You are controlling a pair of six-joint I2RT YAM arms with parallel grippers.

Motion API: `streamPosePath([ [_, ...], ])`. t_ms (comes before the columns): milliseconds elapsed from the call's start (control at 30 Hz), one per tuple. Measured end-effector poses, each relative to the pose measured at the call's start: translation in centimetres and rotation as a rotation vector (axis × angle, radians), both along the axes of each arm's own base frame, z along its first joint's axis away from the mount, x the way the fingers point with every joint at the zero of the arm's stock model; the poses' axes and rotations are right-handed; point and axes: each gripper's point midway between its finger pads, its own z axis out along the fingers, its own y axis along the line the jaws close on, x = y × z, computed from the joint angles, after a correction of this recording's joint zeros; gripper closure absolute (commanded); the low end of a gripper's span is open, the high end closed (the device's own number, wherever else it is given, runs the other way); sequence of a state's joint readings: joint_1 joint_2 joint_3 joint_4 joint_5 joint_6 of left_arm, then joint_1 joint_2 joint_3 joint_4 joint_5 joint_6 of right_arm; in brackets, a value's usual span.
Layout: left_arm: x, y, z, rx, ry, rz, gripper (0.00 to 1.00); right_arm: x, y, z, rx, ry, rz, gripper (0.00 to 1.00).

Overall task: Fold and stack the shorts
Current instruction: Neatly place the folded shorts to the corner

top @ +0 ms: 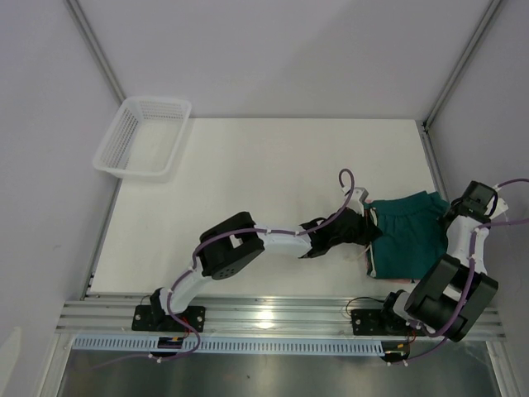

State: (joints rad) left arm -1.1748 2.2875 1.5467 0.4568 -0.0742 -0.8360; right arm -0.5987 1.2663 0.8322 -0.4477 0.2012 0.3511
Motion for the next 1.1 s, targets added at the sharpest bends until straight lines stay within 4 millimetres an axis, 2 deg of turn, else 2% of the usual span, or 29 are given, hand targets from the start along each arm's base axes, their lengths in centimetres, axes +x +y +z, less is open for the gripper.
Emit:
streamPosePath([
  [100,-0.5,-0.2,0.0,0.002,-0.004,-0.008,0.43,0.1,-0.6,0.2,-0.006,-0.019,-0.017,0.45],
  [167,-0.8,-0.2,-0.2,0.009,0.000,-0.010,0.35,0.0,-0.8,0.3,-0.004,-0.024,-0.025,0.42],
  [200,-0.8,-0.2,-0.3,0.014,0.002,-0.009,0.22,-0.1,-0.8,0.3,-0.003,-0.024,-0.027,0.39],
  [233,-0.8,-0.1,-0.5,0.024,-0.001,-0.008,0.16,-0.2,-0.8,0.5,-0.002,-0.024,-0.029,0.35],
  [267,-0.8,0.0,-0.6,0.031,0.001,-0.005,0.11,-0.2,-0.8,0.8,-0.004,-0.024,-0.030,0.25],
  [367,-0.4,0.6,-1.0,0.066,0.003,0.015,0.04,0.0,-0.7,2.9,-0.035,-0.056,-0.019,0.17],
  [433,-0.2,1.1,-0.7,0.086,0.006,0.023,0.03,0.4,-0.6,5.4,-0.065,-0.104,-0.004,0.16],
  [533,0.4,2.3,0.7,0.090,0.010,0.037,0.01,1.2,-0.2,9.1,-0.104,-0.200,0.026,0.16],
  [600,1.7,4.0,2.0,0.082,0.012,0.064,0.01,1.4,0.3,10.5,-0.110,-0.247,0.045,0.14],
  [800,5.7,10.0,5.0,0.073,0.005,0.173,0.01,3.2,4.7,12.7,-0.030,-0.388,0.226,0.00],
  [900,7.0,13.6,5.8,0.099,-0.011,0.246,0.01,4.1,8.9,13.9,-0.011,-0.453,0.384,0.00],
  [1100,7.2,20.5,8.2,0.130,-0.038,0.354,0.01,5.7,17.0,16.9,-0.003,-0.576,0.694,0.00],
])
